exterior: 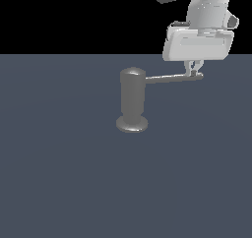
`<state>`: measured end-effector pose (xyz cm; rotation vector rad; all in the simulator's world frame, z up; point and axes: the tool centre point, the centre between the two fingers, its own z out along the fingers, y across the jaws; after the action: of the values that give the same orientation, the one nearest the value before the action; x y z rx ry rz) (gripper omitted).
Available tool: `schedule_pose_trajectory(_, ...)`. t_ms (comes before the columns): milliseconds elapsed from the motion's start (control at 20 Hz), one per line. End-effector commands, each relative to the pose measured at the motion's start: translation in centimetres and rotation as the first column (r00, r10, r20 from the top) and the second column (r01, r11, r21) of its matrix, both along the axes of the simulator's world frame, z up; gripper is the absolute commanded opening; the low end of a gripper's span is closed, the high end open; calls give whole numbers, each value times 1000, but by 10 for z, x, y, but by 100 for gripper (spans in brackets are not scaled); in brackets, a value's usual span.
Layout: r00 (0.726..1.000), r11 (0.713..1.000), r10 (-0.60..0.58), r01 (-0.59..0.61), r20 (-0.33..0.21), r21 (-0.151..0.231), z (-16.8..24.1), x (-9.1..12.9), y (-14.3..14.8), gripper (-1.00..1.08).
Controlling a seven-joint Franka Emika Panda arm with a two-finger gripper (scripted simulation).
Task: Turn on the faucet by rotating a designated handle.
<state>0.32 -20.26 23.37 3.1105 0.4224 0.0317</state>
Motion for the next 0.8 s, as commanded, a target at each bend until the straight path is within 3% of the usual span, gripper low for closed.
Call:
schedule_pose_trajectory(0, 1000, 1000, 1, -1, -8, -1, -7, 7, -2, -100)
schedule_pose_trajectory(750, 1000, 1000, -7, 7, -15, 0, -10, 42, -22, -100)
